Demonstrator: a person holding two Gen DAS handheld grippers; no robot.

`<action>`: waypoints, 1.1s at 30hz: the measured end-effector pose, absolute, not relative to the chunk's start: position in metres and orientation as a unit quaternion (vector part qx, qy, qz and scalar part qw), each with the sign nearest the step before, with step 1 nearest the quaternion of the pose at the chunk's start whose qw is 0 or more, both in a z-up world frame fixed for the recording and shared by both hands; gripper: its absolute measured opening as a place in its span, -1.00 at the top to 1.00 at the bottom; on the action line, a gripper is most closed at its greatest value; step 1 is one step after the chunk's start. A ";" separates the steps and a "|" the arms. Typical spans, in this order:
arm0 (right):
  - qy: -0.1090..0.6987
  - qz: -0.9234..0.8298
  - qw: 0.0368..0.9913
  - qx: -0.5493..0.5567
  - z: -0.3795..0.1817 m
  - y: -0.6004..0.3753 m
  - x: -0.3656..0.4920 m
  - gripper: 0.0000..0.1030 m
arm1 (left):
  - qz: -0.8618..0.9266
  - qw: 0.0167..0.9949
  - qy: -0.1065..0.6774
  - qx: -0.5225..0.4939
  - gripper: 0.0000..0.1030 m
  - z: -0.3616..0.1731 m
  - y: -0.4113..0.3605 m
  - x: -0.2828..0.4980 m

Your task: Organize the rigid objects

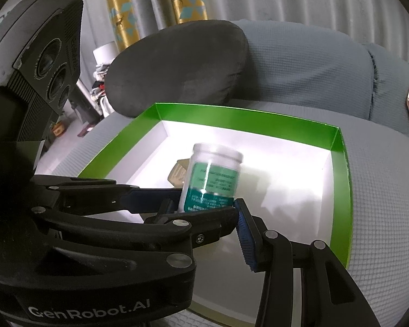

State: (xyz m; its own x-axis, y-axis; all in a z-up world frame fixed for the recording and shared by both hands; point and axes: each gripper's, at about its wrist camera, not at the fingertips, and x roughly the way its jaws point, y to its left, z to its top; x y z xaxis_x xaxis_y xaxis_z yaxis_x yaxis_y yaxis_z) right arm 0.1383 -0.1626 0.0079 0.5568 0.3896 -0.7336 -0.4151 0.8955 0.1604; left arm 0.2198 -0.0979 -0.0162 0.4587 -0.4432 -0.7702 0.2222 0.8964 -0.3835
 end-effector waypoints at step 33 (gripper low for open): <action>0.403 0.236 0.884 0.032 0.042 -0.199 0.022 -0.03 | -0.092 0.891 0.433 -0.096 -0.72 0.028 -0.025 0.064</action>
